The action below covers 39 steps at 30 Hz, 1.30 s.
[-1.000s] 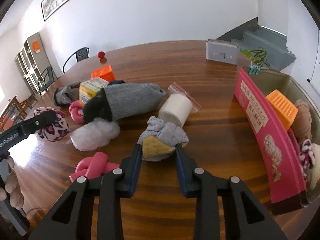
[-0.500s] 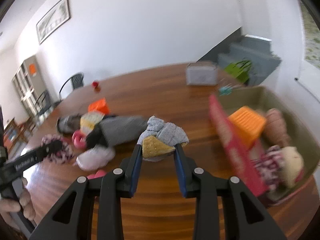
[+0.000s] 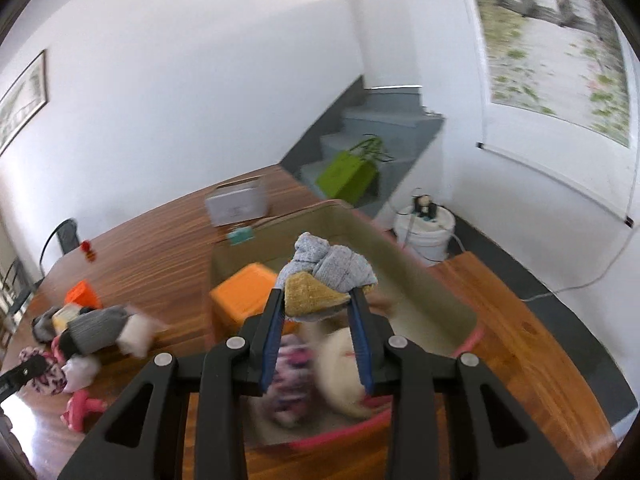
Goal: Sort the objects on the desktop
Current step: 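Carry the grey sock and leopard plush over the pink tin box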
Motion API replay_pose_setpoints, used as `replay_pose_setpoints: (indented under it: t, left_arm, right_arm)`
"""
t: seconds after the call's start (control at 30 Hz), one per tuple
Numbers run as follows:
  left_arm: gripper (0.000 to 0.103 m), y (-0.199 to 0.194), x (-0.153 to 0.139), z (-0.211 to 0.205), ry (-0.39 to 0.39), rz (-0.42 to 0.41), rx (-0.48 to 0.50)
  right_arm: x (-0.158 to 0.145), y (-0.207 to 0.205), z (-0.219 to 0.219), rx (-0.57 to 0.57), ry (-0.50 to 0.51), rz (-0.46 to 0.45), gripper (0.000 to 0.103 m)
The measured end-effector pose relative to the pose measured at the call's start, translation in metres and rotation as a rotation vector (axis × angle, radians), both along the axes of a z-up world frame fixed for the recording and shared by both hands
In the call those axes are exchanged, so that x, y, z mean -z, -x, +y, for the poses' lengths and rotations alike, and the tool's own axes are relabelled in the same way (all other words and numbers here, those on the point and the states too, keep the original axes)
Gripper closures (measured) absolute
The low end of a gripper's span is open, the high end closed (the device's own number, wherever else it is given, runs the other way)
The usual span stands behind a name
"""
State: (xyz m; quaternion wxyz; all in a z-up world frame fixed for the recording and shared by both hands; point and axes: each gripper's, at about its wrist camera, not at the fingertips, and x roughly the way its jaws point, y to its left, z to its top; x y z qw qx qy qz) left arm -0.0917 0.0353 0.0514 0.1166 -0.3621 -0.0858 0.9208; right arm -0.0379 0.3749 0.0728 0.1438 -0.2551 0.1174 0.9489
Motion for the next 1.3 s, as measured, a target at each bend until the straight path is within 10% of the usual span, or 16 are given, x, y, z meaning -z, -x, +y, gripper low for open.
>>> replay_pose_setpoints:
  t: [0.8,1.3]
  left_arm:
    - [0.051,0.016,-0.041,0.15,0.028,0.069,0.248]
    - [0.051,0.044,-0.048,0.152,0.012,0.07,0.2]
  right_arm:
    - [0.009,0.0,0.046,-0.039,0.057,-0.025,0.065]
    - [0.007,-0.009,0.044,-0.065,0.103,0.003,0.065]
